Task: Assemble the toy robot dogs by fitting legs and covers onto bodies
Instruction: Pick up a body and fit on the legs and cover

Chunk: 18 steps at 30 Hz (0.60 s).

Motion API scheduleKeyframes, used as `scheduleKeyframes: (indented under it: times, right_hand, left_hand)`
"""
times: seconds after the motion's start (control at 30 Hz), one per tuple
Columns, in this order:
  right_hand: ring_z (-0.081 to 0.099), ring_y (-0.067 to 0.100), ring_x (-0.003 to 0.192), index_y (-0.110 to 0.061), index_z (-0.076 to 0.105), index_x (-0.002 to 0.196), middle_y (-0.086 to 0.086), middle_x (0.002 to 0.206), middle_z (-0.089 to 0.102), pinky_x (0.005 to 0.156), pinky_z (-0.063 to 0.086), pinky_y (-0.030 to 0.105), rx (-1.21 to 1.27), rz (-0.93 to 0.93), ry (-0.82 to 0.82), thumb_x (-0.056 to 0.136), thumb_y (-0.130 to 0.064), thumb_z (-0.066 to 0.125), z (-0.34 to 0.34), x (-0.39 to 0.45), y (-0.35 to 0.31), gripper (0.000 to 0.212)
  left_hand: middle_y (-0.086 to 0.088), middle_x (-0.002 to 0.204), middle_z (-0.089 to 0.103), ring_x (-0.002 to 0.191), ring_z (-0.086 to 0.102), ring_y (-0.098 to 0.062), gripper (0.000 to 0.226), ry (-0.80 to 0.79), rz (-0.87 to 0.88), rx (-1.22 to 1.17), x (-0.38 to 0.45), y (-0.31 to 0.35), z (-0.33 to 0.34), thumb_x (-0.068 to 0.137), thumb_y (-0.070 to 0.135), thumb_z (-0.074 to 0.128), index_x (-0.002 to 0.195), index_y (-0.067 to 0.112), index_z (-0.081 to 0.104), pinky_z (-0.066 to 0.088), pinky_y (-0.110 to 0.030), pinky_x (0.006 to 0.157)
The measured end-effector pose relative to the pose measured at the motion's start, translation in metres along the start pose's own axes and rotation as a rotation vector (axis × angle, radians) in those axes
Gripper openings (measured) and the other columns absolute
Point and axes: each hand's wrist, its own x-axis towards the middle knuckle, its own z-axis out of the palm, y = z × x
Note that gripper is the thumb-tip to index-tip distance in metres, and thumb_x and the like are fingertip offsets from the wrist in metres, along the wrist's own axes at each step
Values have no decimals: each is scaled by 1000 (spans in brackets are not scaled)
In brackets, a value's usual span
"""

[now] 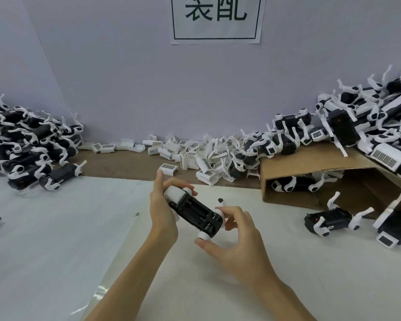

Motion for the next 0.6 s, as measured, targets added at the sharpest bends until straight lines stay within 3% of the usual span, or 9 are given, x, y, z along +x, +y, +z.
scheduleKeyframes:
  times: [0.07, 0.17, 0.3, 0.4, 0.47, 0.6]
  right_hand:
    - [56, 7, 104, -56, 53, 115, -17, 109, 58, 83, 42, 10, 20, 30, 23, 64, -72, 80, -2, 2, 1, 60]
    - [57, 6, 101, -51, 57, 114, -13, 110, 61, 82, 45, 11, 12, 71, 48, 64, -76, 76, -7, 4, 2, 59]
    - [60, 12, 100, -42, 59, 122, -14, 113, 63, 84, 49, 19, 37, 2, -52, 82, -80, 65, -12, 1, -6, 55]
    - [64, 15, 105, -40, 59, 133, -16, 117, 67, 86, 53, 25, 123, -87, -125, 104, -65, 42, -9, 3, -18, 42]
    - [64, 17, 96, -35, 63, 133, -13, 109, 66, 83, 53, 26, 185, -72, -139, 109, -53, 36, -6, 13, -20, 40]
    - [64, 24, 86, -18, 66, 127, 17, 105, 66, 76, 59, 37, 331, 149, -93, 114, -28, 35, 3, 57, -8, 35]
  left_hand:
    - [-15, 82, 76, 83, 66, -30, 82, -19, -2, 26, 1, -2, 1, 108, 66, 31, 77, 4, 73, 47, -43, 83]
    - [-15, 94, 79, 86, 63, -26, 83, -68, -52, 108, 2, -6, 4, 106, 72, 28, 86, 6, 74, 32, -34, 66]
    - [-13, 86, 75, 81, 64, -27, 67, -53, -164, 66, 3, -9, 2, 105, 65, 44, 74, 13, 73, 42, -39, 74]
    - [-14, 81, 67, 73, 63, -28, 64, -49, -376, -254, 8, -5, -7, 103, 57, 50, 73, 5, 72, 53, -39, 76]
    - [-13, 79, 66, 70, 64, -26, 64, 15, -407, -329, 12, -6, -11, 104, 54, 50, 71, 4, 73, 55, -38, 76]
    - [-9, 77, 70, 67, 70, -21, 65, 108, -428, -299, 22, -8, -14, 104, 59, 53, 67, 10, 75, 57, -26, 60]
